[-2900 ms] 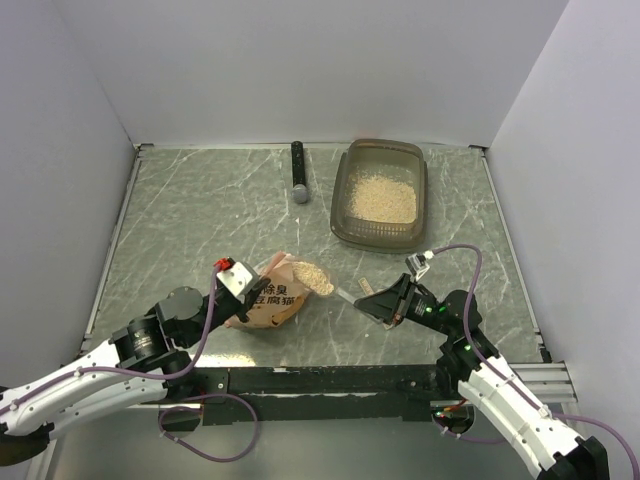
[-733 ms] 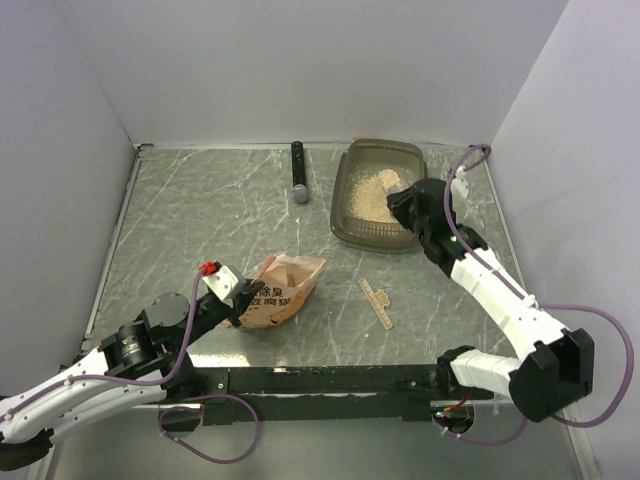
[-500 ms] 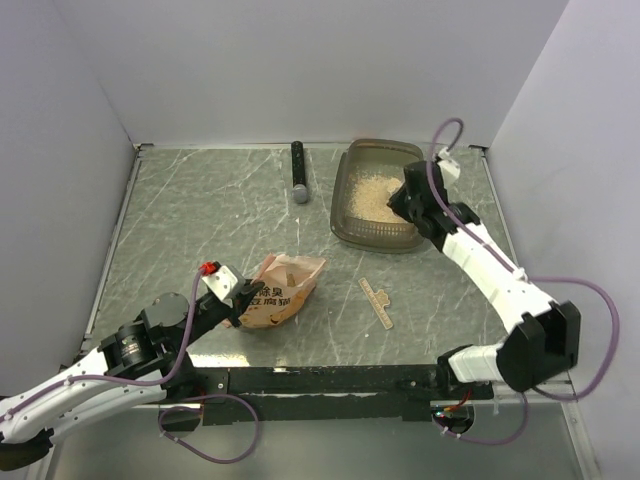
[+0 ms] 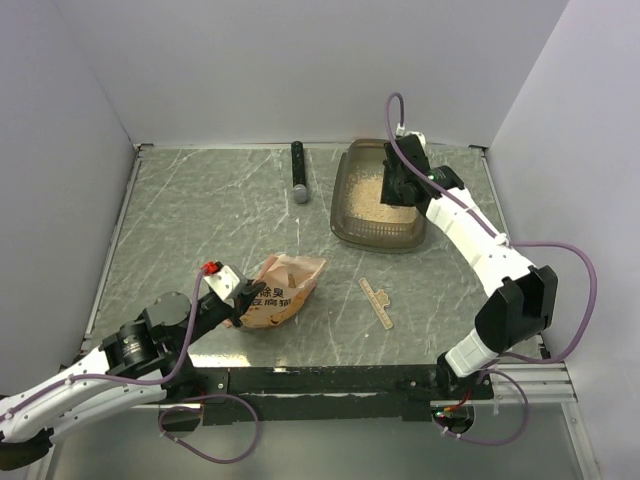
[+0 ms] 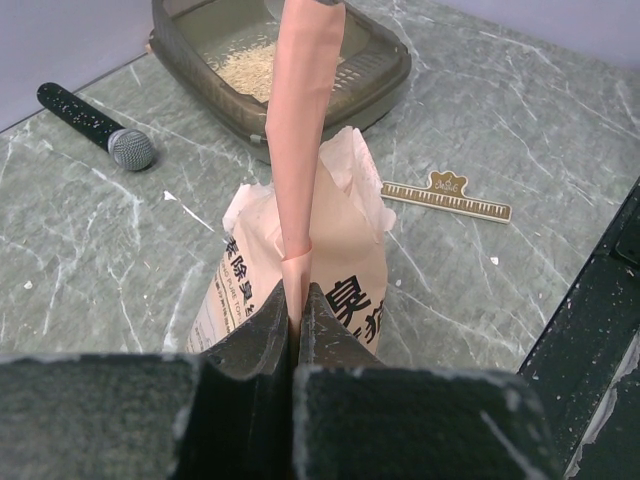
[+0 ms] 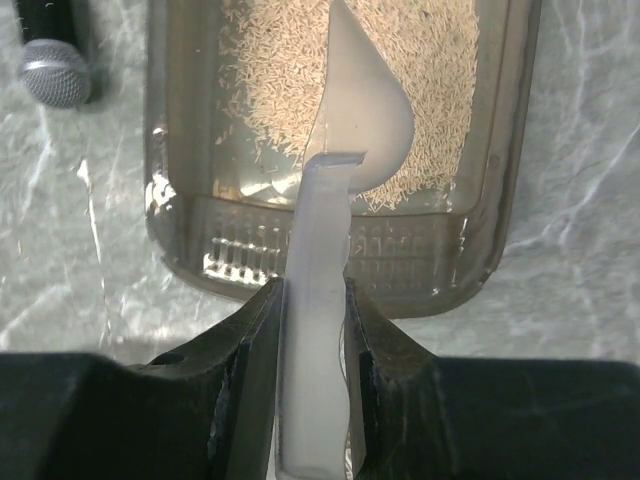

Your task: Fill the litter box with clean litter

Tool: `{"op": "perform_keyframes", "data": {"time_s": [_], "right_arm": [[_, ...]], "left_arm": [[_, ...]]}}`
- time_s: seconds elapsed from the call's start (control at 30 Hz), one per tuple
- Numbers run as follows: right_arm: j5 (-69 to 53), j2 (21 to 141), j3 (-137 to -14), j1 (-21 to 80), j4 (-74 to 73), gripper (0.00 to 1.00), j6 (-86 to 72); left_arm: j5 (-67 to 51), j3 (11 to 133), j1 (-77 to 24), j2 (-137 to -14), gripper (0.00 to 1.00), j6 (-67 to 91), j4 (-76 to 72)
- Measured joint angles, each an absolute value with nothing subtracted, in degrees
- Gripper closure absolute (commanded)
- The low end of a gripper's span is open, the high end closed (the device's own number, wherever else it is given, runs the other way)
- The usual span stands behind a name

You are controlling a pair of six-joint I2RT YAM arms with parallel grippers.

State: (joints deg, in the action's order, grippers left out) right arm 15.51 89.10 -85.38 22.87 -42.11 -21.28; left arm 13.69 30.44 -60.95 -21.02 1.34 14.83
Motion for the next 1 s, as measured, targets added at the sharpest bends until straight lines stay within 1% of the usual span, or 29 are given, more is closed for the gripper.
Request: {"op": "perform_keyframes", "data": {"time_s": [0.17,0.37,0.5,0.73,0.9,1.0], "right_arm": [[16.1,89.2,-90.8,24.2,-46.3,1.00,-16.3],[14.5,87.9,-91.9,24.9,-51.9,1.00,-12.7],[5.4,82.7,-91.8,25.9,-53.7,1.00,-11.2],[-16.3,67.0,-88.9,26.6,-55.1,1.00,-10.3],[-26.9,62.0,-86.0,28.0,-57.0,1.00,-9.0],[-30.0,61.7,-85.0,29.6,-59.2,1.00,-8.2]], "left_arm": [[13.3,30.4,-60.9,-22.2,0.99,1.3,14.3],[13.3,30.4,-60.9,-22.4,0.99,1.3,14.0],[13.1,30.4,-60.9,-22.5,0.99,1.3,14.0],[11.6,30.4,-60.9,-24.1,0.99,1.3,13.4],[11.2,30.4,-60.9,-24.3,0.99,1.3,13.2],[11.2,30.4,-60.9,-24.3,0.99,1.3,13.2]]}}
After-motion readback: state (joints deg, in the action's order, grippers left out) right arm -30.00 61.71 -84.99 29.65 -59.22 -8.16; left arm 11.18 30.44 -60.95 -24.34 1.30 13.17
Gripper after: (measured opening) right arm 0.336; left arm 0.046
